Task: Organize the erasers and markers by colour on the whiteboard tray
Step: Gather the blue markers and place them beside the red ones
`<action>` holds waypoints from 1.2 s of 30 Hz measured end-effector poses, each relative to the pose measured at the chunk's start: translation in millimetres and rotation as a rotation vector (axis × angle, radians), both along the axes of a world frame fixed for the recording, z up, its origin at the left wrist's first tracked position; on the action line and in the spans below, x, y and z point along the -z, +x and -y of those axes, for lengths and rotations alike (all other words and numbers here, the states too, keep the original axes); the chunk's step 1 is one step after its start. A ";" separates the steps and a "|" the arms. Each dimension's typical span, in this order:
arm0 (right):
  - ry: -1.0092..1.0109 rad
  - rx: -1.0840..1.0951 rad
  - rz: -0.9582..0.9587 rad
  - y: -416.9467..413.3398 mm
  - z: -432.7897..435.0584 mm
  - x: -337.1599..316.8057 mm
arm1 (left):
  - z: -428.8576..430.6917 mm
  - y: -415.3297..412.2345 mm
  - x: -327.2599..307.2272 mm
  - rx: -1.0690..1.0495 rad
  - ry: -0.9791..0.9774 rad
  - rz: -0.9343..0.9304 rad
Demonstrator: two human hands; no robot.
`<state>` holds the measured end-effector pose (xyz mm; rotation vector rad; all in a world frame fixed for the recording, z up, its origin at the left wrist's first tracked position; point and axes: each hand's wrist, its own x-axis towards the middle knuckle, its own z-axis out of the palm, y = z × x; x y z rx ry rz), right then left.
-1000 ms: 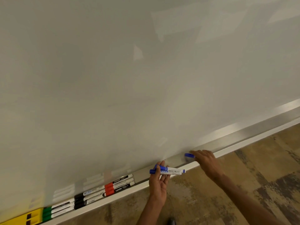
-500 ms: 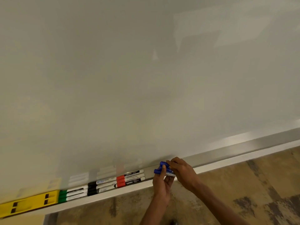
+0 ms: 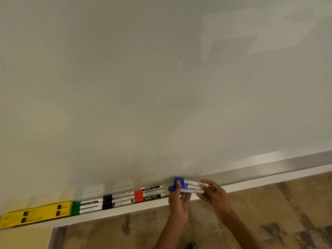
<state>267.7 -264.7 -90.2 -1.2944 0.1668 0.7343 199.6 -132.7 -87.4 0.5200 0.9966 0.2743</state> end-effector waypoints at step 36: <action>-0.900 -0.238 0.648 13.4 -47.0 17.2 | -15.8 -54.5 18.5 1.326 1.762 -0.601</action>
